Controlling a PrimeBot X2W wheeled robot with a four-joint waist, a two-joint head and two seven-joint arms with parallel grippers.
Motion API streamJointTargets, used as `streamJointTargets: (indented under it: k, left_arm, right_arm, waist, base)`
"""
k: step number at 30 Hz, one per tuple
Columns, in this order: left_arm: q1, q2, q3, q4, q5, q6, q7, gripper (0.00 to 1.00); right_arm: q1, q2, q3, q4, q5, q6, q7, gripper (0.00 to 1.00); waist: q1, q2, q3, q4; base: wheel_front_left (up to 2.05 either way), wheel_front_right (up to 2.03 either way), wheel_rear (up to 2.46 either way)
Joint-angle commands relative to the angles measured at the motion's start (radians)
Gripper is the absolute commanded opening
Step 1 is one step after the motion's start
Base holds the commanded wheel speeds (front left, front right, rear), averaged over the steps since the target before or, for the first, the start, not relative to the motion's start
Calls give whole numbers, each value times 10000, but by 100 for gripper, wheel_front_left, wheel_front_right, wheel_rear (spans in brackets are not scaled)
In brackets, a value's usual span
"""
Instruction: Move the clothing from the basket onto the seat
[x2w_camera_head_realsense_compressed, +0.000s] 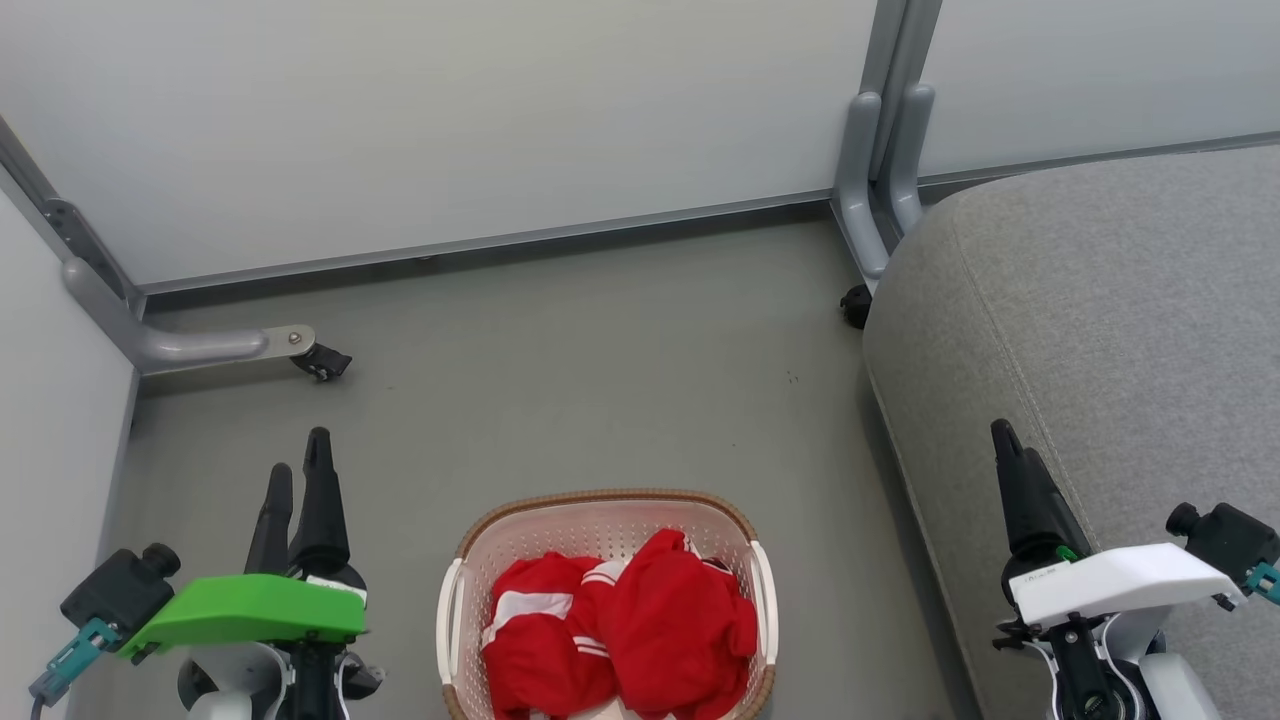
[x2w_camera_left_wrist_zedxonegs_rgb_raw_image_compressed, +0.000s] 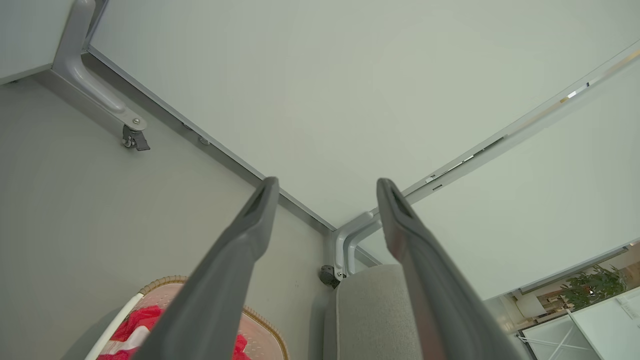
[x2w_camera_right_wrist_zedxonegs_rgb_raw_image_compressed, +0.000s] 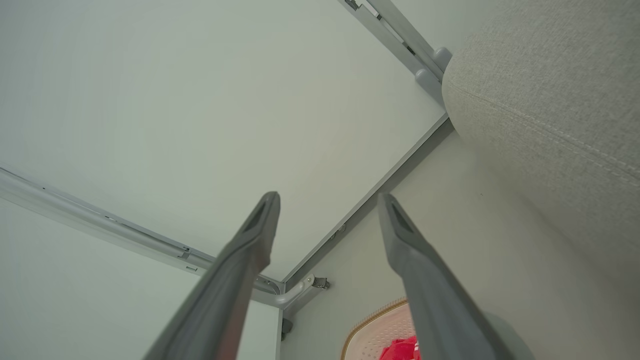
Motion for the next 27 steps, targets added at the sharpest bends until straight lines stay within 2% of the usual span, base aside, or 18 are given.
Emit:
streamJointTargets:
  k: [1, 16, 27]
  left_arm:
    - [-310, 75, -75, -158, 431, 72, -127, 100]
    - [-337, 89, -604, -29, 2839, 348, -575, 100]
    - [-372, 100, -840, -53, 4094, 550, -866, 100]
  right_arm:
    - [-241, -70, 51, -188, -379, 1, -109, 100]
    - [-227, -91, 409, -197, -2518, 2, -559, 100]
    - [-151, -102, 564, -143, -4083, 2, -850, 100]
  waist:
    - [0, 0, 2, 6]
    - [0, 0, -16, 58]
    - [0, 0, -44, 108]
  base:
    - [0, 0, 0]
    - [0, 0, 0]
    - [0, 0, 0]
